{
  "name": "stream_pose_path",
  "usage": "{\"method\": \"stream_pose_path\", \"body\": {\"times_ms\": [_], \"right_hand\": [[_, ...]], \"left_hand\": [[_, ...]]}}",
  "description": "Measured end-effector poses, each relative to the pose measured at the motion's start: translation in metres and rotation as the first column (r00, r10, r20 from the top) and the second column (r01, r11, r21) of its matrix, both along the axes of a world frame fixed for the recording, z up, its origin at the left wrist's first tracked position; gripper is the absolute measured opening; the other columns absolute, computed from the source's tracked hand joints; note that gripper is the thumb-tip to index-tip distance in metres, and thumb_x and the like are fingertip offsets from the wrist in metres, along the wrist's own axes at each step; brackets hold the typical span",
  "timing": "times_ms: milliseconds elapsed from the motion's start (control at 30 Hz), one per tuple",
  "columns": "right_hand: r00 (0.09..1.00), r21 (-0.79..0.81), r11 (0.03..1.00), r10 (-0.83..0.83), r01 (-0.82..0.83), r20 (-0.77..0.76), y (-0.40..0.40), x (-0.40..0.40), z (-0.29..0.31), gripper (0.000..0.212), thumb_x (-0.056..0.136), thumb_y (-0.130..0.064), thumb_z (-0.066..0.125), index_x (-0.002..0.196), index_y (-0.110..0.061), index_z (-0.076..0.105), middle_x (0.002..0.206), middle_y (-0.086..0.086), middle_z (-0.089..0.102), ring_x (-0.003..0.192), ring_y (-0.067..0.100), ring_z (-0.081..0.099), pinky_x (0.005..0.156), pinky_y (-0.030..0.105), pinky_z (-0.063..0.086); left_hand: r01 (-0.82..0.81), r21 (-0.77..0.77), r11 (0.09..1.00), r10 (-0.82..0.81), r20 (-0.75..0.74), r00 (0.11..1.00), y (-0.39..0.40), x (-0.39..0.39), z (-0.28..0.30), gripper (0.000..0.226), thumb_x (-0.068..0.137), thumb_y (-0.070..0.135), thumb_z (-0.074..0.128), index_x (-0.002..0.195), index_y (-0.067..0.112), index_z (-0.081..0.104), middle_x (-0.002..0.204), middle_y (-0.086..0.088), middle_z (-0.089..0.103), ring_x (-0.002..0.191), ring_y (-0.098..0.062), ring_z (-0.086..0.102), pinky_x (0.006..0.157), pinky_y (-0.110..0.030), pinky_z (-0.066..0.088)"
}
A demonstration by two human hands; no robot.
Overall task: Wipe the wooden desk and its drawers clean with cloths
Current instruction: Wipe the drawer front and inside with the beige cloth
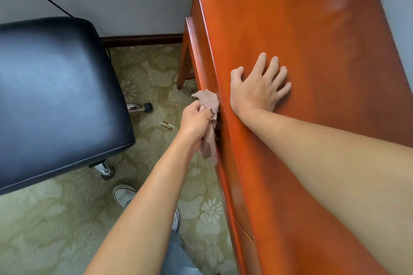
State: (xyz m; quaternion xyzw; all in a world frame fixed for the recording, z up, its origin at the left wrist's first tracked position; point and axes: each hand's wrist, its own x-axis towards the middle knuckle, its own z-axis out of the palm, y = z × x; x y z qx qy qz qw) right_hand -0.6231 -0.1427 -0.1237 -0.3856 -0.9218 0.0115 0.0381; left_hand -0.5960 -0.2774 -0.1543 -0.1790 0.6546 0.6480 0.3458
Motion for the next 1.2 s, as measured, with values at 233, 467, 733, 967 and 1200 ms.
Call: {"method": "stream_pose_path", "body": {"times_ms": [233, 467, 733, 967, 1200], "right_hand": [[1.0, -0.011, 1.0, 0.009, -0.009, 0.009, 0.0, 0.001, 0.002, 0.073, 0.093, -0.056, 0.03, 0.159, -0.023, 0.029, 0.166, 0.009, 0.025, 0.153, 0.036, 0.015, 0.12, 0.063, 0.011], [0.999, -0.004, 1.0, 0.023, -0.023, 0.04, 0.001, 0.002, 0.002, 0.074, 0.095, -0.059, 0.028, 0.16, -0.024, 0.026, 0.167, 0.009, 0.023, 0.154, 0.037, 0.014, 0.121, 0.064, 0.01], [0.998, -0.03, 0.999, 0.029, -0.028, 0.047, -0.001, 0.002, 0.004, 0.075, 0.094, -0.057, 0.028, 0.16, -0.022, 0.025, 0.167, 0.011, 0.022, 0.154, 0.039, 0.013, 0.121, 0.065, 0.009], [0.999, -0.025, 1.0, 0.019, -0.018, 0.027, -0.001, 0.002, 0.003, 0.075, 0.093, -0.057, 0.028, 0.159, -0.021, 0.029, 0.166, 0.012, 0.025, 0.153, 0.039, 0.016, 0.12, 0.065, 0.01], [1.0, -0.028, 1.0, 0.012, -0.012, -0.005, 0.0, 0.002, 0.002, 0.074, 0.092, -0.058, 0.028, 0.157, -0.023, 0.031, 0.165, 0.011, 0.027, 0.152, 0.037, 0.017, 0.12, 0.064, 0.01]], "left_hand": [[0.222, -0.234, 0.947, -0.275, -0.224, 0.935, -0.017, -0.005, 0.011, 0.032, 0.091, -0.001, 0.05, 0.072, 0.02, 0.065, 0.058, 0.025, 0.062, 0.055, 0.007, 0.056, 0.056, -0.013, 0.042], [0.255, -0.571, 0.78, -0.464, -0.255, 0.848, -0.036, -0.003, -0.001, 0.035, 0.084, 0.037, 0.039, 0.101, 0.028, 0.068, 0.094, 0.01, 0.072, 0.089, -0.017, 0.066, 0.085, -0.047, 0.056], [-0.077, -0.896, 0.438, -0.406, -0.274, 0.872, -0.144, 0.01, 0.017, 0.011, 0.093, 0.006, 0.051, 0.082, 0.005, 0.05, 0.09, -0.018, 0.055, 0.083, -0.043, 0.056, 0.068, -0.045, 0.036], [-0.359, -0.777, 0.517, -0.677, -0.628, 0.385, -0.123, 0.021, 0.052, 0.008, 0.083, 0.003, 0.064, 0.089, 0.007, 0.06, 0.094, -0.015, 0.06, 0.077, -0.036, 0.056, 0.053, -0.042, 0.037], [-0.089, -0.977, 0.193, -0.971, -0.203, 0.124, -0.131, 0.034, -0.026, 0.046, 0.09, 0.015, 0.048, 0.135, 0.014, 0.058, 0.121, -0.018, 0.057, 0.101, -0.037, 0.057, 0.078, -0.045, 0.048]]}}
